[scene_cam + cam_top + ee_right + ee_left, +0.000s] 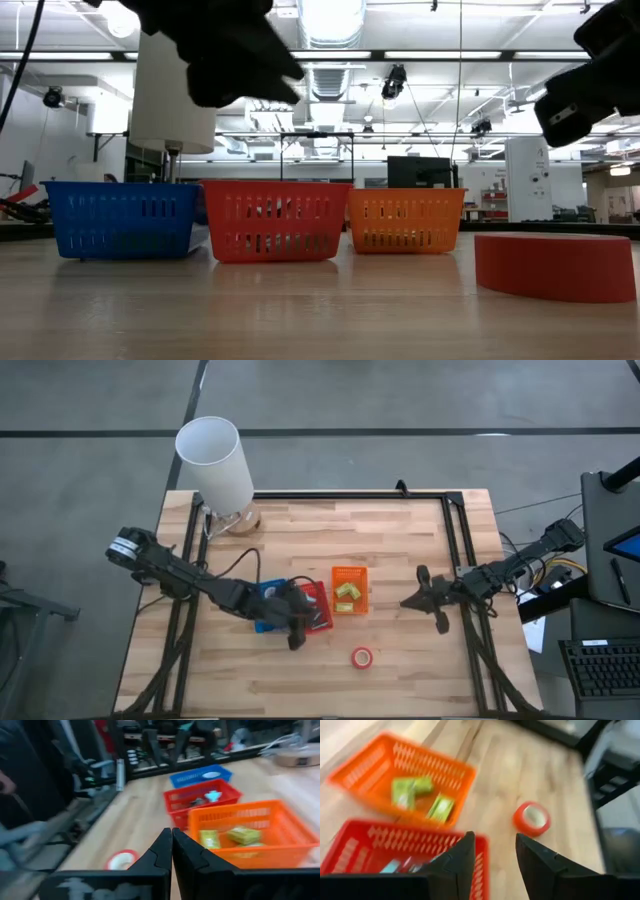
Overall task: Pick and place Stapler, Stapler remover, tape
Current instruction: Put the red tape into the blue bin
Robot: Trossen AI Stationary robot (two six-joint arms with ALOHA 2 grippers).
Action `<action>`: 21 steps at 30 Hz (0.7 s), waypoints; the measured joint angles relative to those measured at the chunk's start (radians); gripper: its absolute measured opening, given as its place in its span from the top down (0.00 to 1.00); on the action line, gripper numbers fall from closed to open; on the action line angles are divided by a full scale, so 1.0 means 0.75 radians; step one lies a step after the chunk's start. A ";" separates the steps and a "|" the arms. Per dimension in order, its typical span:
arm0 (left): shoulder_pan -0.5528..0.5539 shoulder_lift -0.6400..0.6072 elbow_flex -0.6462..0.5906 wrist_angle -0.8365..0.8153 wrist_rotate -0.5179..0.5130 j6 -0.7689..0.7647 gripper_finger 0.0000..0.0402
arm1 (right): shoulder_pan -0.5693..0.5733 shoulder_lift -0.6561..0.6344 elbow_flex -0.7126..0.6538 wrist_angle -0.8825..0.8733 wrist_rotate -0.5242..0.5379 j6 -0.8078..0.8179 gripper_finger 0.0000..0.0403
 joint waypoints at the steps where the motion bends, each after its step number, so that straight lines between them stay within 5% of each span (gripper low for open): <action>1: -0.001 0.000 -0.020 0.071 0.000 0.022 0.65 | 0.001 0.000 0.000 0.010 -0.023 0.020 0.98; 9: -0.002 0.000 -0.213 0.663 -0.010 0.158 0.64 | 0.001 0.071 0.005 0.078 -0.081 0.267 0.98; 21: -0.003 0.007 -0.276 0.903 -0.035 0.333 0.65 | 0.029 0.569 0.329 0.025 -0.173 0.338 0.98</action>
